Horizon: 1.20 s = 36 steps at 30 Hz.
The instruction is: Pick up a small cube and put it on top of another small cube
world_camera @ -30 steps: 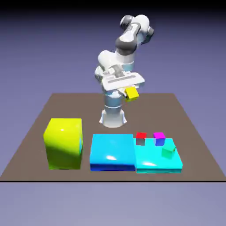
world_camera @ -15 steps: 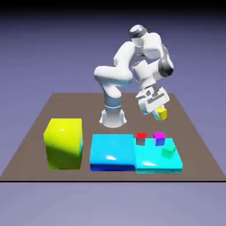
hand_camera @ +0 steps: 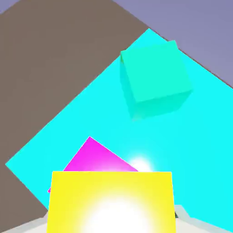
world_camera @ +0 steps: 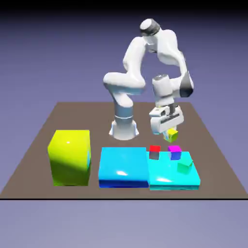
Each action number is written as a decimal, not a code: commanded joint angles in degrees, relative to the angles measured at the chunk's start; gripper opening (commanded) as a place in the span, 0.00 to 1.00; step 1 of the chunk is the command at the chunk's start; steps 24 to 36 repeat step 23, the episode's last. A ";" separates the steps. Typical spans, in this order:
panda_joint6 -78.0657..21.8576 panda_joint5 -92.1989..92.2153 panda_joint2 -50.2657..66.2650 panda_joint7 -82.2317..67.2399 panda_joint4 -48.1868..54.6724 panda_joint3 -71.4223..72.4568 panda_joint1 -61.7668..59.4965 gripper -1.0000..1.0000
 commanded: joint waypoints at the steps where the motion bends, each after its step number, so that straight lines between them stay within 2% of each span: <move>1: 2.02 -0.89 2.08 0.18 0.05 -0.01 0.06 0.00; 21: 40.99 -17.74 43.32 3.03 0.99 -0.20 1.35 0.00; 22: 40.99 -17.75 43.32 3.03 0.99 -0.20 1.35 1.00; 36: 40.99 -17.75 43.32 3.03 0.99 -0.20 1.35 1.00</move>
